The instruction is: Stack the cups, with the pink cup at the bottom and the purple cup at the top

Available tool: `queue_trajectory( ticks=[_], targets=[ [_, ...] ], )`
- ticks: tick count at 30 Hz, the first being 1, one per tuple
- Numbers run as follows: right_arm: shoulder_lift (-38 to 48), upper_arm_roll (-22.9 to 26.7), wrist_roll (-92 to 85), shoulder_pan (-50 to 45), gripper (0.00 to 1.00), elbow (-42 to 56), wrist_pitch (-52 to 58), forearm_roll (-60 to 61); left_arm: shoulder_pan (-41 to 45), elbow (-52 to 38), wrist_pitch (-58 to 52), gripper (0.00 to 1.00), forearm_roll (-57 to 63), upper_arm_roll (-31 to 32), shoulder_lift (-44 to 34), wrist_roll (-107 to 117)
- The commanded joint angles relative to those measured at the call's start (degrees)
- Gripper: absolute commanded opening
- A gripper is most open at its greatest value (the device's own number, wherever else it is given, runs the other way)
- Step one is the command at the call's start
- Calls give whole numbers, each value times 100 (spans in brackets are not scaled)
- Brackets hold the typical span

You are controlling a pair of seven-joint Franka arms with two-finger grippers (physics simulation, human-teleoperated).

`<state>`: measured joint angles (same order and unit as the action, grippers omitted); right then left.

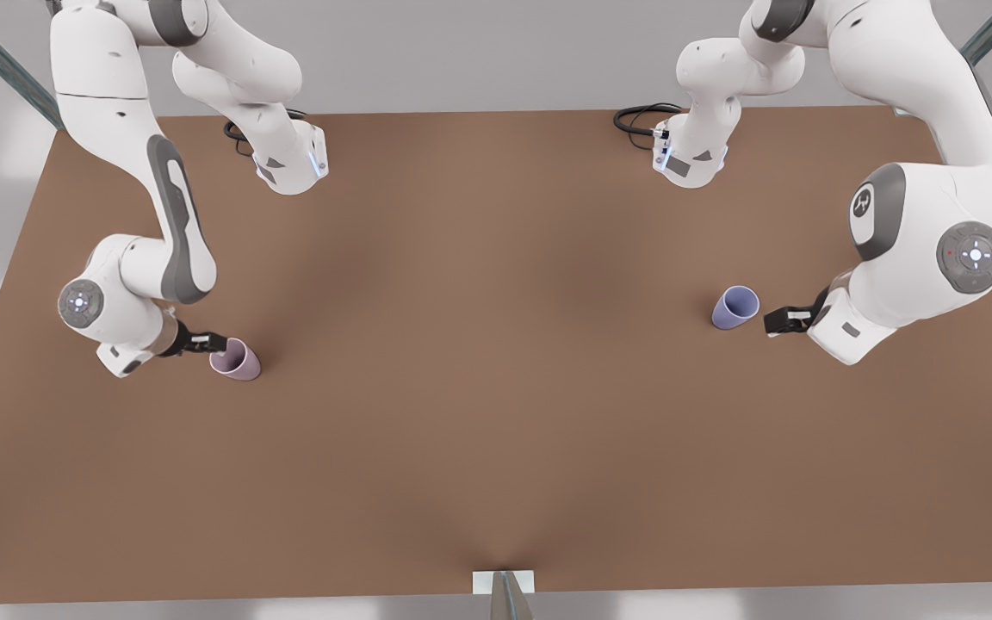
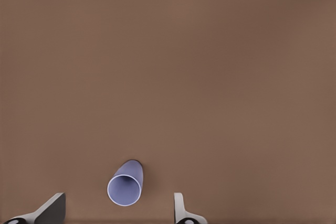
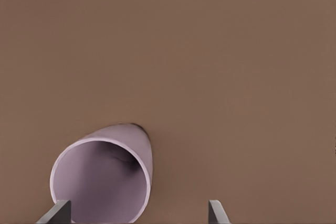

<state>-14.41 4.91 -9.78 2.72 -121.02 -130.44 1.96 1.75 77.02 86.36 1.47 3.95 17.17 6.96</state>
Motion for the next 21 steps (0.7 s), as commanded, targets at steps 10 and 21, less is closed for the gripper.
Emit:
queue_trajectory(
  ticks=[10, 21],
  targets=[
    [-466, -16, -753, 18, 91, -264, -895, -3, 1, 6, -6, 100, 3, -9, 41, -72],
    [-686, -25, -876, 36, 54, -282, -895, 33, 1, 15, -32, 100, 12, -18, 50, -63]
  ],
)
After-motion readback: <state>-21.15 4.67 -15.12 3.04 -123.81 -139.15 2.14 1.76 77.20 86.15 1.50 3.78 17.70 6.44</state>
